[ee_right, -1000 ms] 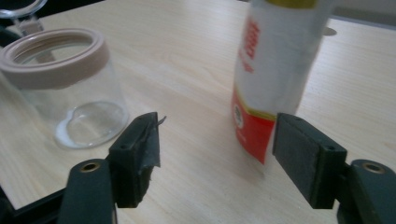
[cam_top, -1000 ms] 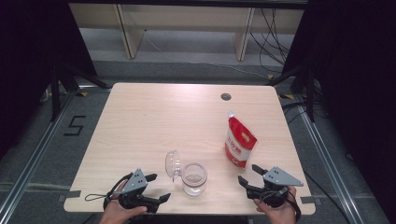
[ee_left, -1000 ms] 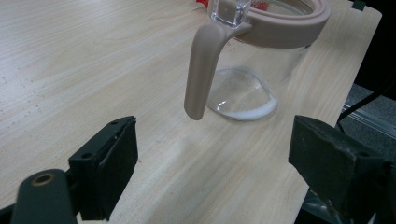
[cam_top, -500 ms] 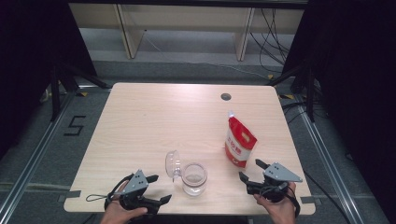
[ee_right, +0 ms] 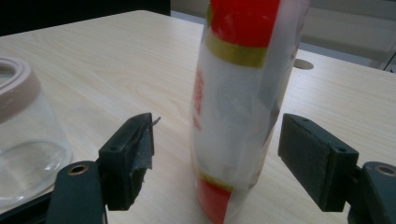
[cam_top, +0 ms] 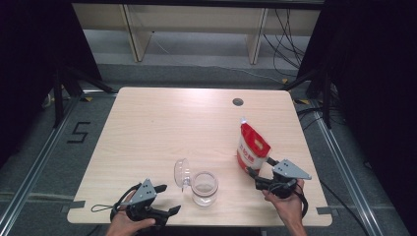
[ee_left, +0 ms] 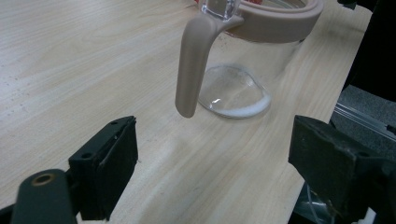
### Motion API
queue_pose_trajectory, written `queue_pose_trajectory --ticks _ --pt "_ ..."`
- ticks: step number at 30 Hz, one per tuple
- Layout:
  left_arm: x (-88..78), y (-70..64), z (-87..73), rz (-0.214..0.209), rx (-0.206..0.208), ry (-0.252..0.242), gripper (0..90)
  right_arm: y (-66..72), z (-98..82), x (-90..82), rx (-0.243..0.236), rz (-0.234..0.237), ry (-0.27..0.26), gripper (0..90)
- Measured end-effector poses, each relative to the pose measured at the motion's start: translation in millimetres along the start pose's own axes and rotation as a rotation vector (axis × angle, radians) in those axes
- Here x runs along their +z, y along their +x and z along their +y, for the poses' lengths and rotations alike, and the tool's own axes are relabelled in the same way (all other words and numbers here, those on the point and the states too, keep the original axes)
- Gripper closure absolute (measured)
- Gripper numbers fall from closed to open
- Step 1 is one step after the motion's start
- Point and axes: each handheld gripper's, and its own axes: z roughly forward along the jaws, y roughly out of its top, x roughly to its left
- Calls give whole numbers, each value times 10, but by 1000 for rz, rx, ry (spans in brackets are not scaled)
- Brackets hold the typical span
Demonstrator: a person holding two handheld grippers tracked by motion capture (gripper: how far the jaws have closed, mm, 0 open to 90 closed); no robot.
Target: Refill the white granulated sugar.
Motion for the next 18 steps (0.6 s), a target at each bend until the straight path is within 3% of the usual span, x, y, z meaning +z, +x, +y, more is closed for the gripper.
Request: queue_pose_trajectory --ticks 3,4,6,7,10,11,14,15,18 --pt "-14 27 10 6 18 4 154 -10 4 44 11 3 9 289" --pt "-14 23 2 13 -2 11 154 -4 5 62 24 0 7 290" --pt "-6 17 1 12 -4 12 154 -1 8 97 35 -7 12 301" --pt "-9 15 2 18 4 19 154 -38 14 131 -5 6 4 301" --pt "0 24 0 12 28 10 154 -24 18 184 10 -2 2 301" --pt "7 10 -7 15 -1 5 154 -37 21 202 6 -1 -1 301" --pt "3 17 -10 19 0 13 154 -21 29 238 20 -14 -5 306" --pt "2 17 -11 19 2 15 154 -45 33 270 -11 -2 -21 317" --pt "3 18 -12 21 7 19 154 -42 33 294 11 -13 -19 338"
